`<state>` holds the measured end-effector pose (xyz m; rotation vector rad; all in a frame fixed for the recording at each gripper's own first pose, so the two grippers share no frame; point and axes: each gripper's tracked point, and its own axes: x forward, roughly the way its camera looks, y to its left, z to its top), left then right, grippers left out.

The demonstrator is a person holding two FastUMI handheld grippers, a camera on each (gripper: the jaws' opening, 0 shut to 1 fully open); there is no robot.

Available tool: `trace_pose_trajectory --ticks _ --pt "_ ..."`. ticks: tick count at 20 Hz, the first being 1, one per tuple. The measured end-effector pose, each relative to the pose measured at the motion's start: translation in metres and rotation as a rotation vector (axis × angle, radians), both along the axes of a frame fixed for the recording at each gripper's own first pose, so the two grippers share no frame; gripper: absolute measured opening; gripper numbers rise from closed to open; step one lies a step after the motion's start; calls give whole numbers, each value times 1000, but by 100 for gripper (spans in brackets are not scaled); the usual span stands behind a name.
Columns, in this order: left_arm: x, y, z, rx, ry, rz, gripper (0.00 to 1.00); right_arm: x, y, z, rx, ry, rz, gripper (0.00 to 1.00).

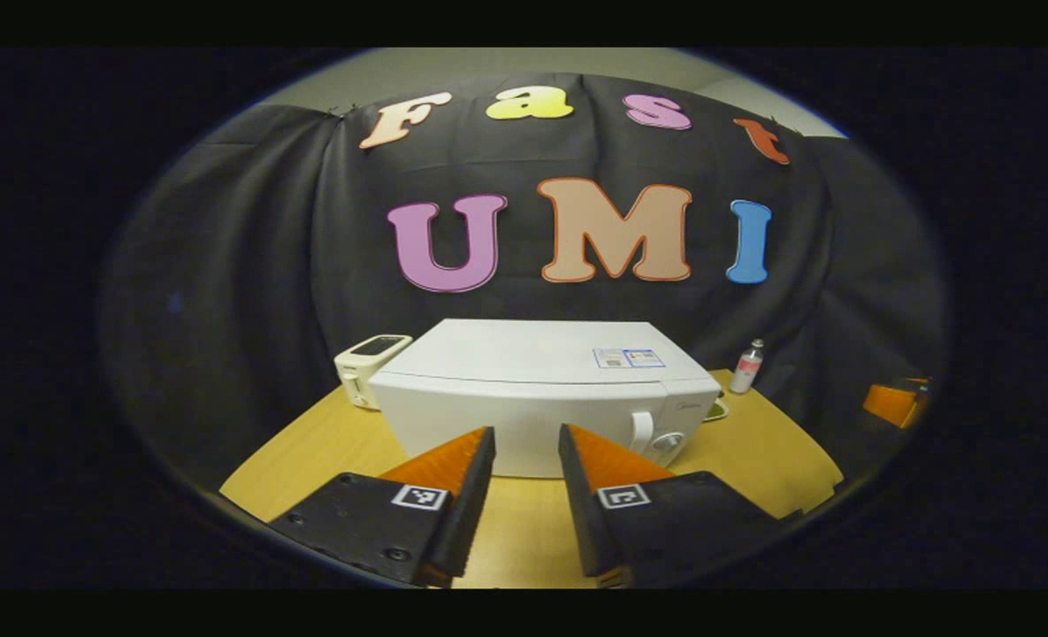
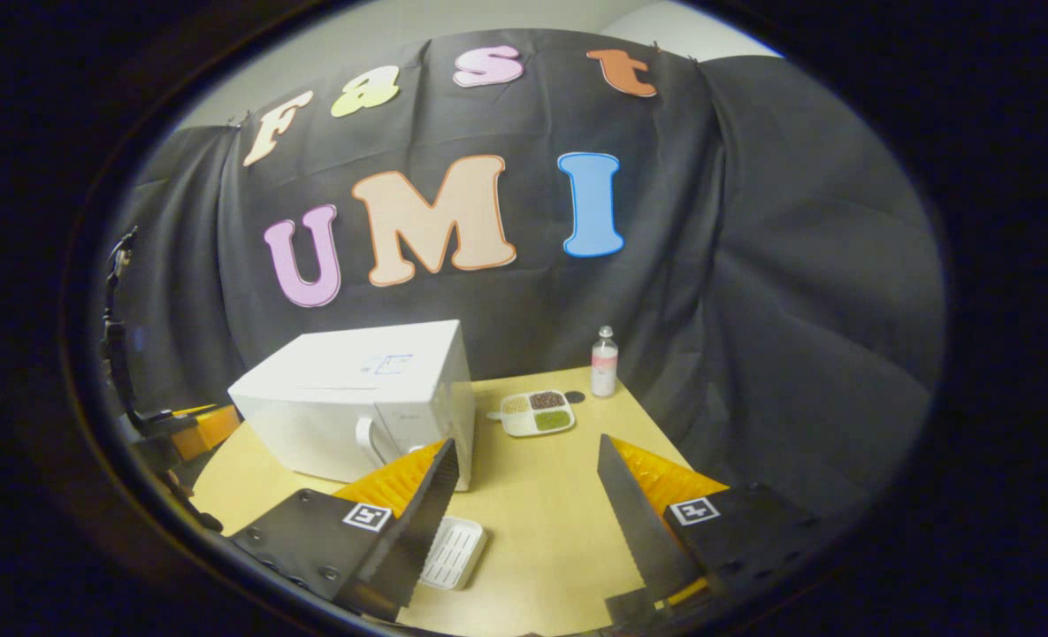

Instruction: Open the microwave oven with the left hand, put the food in, and close the microwave oven.

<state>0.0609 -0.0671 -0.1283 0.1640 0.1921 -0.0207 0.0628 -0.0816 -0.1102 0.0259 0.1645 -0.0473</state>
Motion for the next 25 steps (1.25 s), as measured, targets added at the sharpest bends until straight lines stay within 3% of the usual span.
trace_pose_trajectory --ticks 2,3,4,7,9,10,11,14,18,19,25 --pt "-9 5 20 11 -37 1 74 2 1 13 -9 -21 14 92" --pt "-14 5 24 6 -44 3 82 3 1 20 -22 -31 23 92" --pt "-16 6 30 1 -49 -2 100 3 1 24 -40 -39 27 92" --pt "-16 13 53 13 -85 15 96 3 8 40 -63 -59 55 92" --pt "-15 8 65 1 -108 16 95 4 15 47 -55 -64 83 97" --pt "-15 5 69 -7 -118 10 95 5 18 52 -48 -70 97 92" --pt "-14 1 72 -9 -123 5 95 5 20 57 -41 -77 104 97" --pt "-11 -15 74 -8 -126 -26 95 5 22 72 -51 -101 118 98" --pt "-9 -36 76 -34 -120 -67 95 8 30 92 -70 -138 138 98" --pt "-8 -40 77 -34 -121 -77 94 8 33 94 -69 -139 147 92" --pt "-5 -51 71 -30 -110 -113 95 5 41 90 -79 -130 180 92"
